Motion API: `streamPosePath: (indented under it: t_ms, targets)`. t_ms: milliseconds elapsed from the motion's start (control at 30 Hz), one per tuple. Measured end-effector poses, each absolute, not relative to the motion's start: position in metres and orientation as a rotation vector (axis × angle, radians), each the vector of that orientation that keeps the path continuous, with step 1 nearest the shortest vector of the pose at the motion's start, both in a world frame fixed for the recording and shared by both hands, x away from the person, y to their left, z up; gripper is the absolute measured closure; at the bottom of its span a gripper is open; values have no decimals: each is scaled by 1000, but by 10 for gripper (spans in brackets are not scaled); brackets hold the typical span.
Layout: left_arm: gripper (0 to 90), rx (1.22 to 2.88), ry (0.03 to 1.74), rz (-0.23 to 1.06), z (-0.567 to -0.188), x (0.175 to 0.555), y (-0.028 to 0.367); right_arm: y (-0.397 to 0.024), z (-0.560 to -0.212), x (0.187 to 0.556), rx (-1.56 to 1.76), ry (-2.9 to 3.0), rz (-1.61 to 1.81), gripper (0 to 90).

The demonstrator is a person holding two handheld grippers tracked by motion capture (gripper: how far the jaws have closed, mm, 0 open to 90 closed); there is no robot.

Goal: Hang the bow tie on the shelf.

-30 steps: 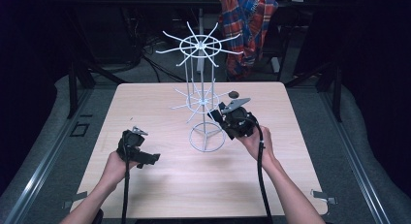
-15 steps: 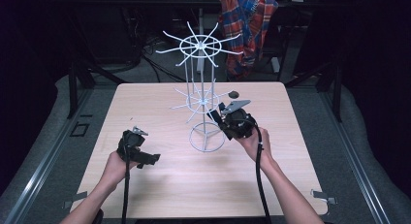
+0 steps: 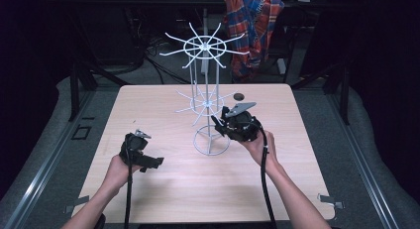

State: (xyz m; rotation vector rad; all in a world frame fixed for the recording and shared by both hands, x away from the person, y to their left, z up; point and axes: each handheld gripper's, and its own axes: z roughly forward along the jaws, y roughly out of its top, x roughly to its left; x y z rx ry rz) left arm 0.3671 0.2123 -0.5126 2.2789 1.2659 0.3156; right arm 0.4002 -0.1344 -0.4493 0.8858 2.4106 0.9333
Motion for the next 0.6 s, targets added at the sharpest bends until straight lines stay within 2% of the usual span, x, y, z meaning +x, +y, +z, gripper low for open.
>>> streamPosePath:
  t_ms: [267,600]
  targets:
    - [45,2276,1266,314,-512,367,213,-136,-446,398,880,2417,939,684]
    - [45,2271,1261,315,-511,366,213,-142,-438,389,914,2413,919,566]
